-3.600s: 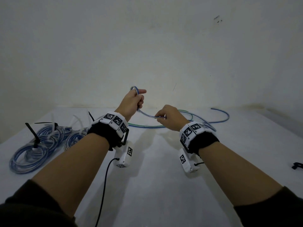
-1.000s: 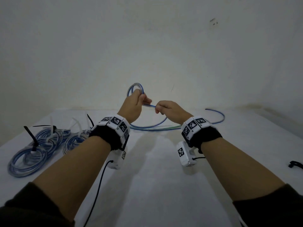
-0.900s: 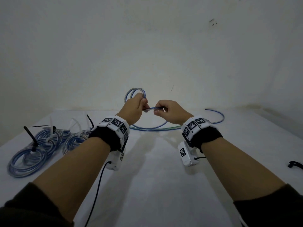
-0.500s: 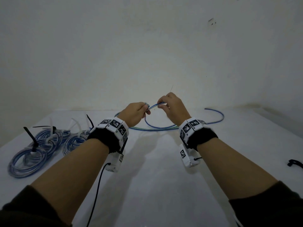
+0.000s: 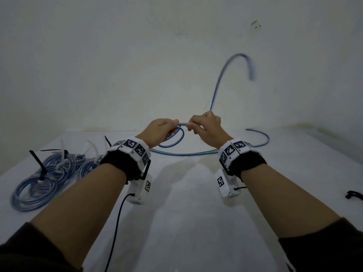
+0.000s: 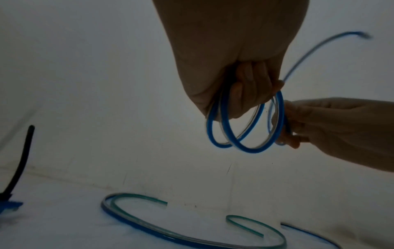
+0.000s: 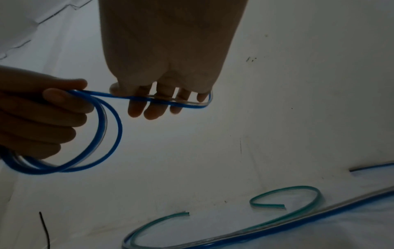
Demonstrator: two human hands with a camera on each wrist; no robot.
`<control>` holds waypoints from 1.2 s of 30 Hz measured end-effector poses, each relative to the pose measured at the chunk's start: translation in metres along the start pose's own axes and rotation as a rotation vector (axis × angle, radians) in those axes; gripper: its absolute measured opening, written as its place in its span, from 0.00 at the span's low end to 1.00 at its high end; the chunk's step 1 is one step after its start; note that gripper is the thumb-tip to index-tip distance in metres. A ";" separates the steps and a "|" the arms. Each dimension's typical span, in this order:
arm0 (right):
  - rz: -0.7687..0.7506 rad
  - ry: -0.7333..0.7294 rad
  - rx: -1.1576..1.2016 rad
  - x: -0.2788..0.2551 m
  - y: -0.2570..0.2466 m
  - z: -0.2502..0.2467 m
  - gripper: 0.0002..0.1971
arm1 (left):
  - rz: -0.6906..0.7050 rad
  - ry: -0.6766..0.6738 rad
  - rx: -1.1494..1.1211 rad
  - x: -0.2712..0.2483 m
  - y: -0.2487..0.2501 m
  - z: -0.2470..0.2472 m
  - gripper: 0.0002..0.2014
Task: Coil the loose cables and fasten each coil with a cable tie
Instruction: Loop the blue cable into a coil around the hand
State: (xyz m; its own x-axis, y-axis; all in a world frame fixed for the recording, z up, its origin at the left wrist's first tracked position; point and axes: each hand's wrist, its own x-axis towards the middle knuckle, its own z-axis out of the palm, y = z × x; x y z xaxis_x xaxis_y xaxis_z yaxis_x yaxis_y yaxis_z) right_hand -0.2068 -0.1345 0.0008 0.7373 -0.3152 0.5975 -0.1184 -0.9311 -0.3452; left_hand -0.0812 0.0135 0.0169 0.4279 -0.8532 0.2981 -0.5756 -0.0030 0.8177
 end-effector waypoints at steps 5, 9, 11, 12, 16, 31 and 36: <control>0.075 -0.037 0.062 0.001 -0.001 -0.002 0.16 | -0.050 0.011 -0.261 -0.002 0.007 0.000 0.19; 0.062 -0.016 0.109 -0.002 0.005 0.002 0.16 | -0.084 0.009 -0.346 -0.002 0.008 -0.004 0.19; 0.055 -0.031 0.068 -0.003 0.006 0.003 0.16 | -0.102 0.025 -0.393 -0.002 0.008 -0.006 0.20; 0.065 -0.041 0.035 -0.004 0.004 0.002 0.15 | -0.102 0.037 -0.418 -0.002 0.008 -0.006 0.19; 0.166 0.009 -0.170 -0.003 0.009 -0.004 0.13 | -0.061 0.090 -0.543 -0.001 0.009 -0.009 0.18; 0.492 0.374 0.061 -0.003 0.019 -0.005 0.10 | -0.015 0.054 -0.778 0.000 0.018 -0.010 0.15; 0.346 0.320 0.096 -0.001 0.023 -0.001 0.09 | 0.064 0.049 -0.845 0.002 0.022 -0.011 0.15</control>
State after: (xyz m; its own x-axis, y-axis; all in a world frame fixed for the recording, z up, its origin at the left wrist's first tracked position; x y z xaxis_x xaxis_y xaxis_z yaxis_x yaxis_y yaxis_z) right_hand -0.2109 -0.1563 -0.0069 0.4222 -0.6579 0.6236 -0.2477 -0.7455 -0.6188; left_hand -0.0846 0.0173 0.0411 0.4530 -0.8148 0.3617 0.1062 0.4521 0.8856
